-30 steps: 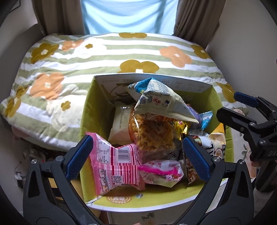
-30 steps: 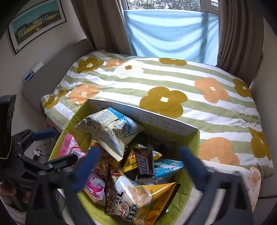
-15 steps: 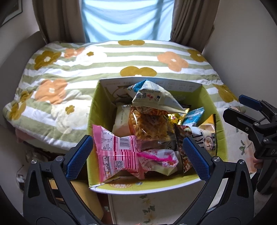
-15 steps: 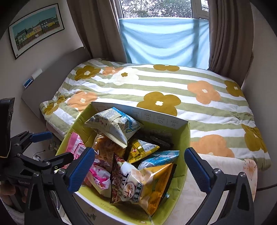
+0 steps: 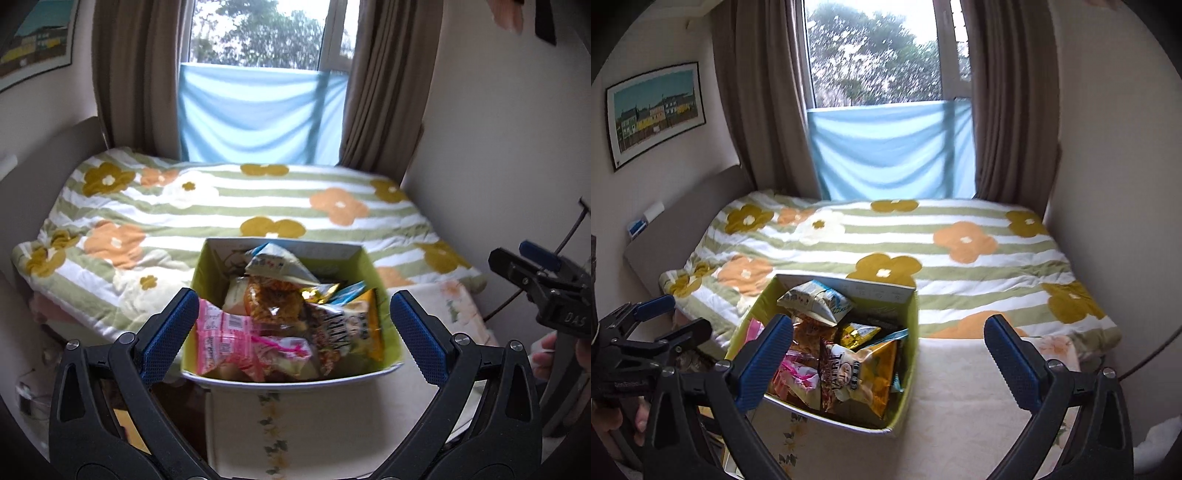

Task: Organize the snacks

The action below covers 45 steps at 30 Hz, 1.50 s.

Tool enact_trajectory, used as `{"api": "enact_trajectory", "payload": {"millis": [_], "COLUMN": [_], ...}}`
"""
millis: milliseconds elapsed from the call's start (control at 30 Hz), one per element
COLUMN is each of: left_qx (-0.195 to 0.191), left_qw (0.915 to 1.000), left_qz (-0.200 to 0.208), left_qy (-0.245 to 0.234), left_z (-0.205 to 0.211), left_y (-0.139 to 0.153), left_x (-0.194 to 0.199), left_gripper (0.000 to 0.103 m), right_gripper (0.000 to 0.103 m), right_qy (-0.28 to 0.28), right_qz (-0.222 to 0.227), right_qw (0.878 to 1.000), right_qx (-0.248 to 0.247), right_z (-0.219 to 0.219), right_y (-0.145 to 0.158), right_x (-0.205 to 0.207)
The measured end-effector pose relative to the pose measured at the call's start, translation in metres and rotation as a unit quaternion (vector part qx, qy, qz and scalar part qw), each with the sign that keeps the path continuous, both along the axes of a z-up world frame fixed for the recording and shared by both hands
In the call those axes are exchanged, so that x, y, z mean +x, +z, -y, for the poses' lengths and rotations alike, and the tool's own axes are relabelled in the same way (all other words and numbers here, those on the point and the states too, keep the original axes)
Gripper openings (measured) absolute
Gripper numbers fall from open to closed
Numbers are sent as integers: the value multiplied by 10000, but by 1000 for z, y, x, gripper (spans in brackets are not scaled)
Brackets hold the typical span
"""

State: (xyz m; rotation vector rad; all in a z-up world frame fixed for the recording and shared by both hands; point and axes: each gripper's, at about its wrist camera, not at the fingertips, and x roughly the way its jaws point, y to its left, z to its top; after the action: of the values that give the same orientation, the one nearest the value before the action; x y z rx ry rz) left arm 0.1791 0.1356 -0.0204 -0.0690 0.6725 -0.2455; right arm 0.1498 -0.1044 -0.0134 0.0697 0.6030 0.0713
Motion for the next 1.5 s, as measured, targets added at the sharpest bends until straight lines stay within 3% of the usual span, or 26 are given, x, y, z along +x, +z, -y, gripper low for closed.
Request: {"api": "enact_trajectory", "payload": {"millis": [200, 633, 1000, 1500], "left_qx": [198, 288, 337, 381], "left_qw": [9984, 9963, 9952, 9949], "left_qz": [464, 753, 848, 871], "left_qy": [263, 301, 345, 328], "left_z": [20, 49, 53, 59], "left_y": [18, 14, 22, 25], "left_x": [-59, -152, -174, -174], "left_gripper": [103, 103, 103, 103], "right_gripper": [103, 103, 103, 103], "right_qy": [-340, -457, -410, -453], "right_qz": [261, 446, 572, 588], "right_qw": [9987, 9975, 9972, 9970], "right_qx": [-288, -298, -254, -227], "right_z": [21, 41, 42, 39], "right_y": [7, -1, 3, 2], "right_x": [-56, -143, -159, -160]}}
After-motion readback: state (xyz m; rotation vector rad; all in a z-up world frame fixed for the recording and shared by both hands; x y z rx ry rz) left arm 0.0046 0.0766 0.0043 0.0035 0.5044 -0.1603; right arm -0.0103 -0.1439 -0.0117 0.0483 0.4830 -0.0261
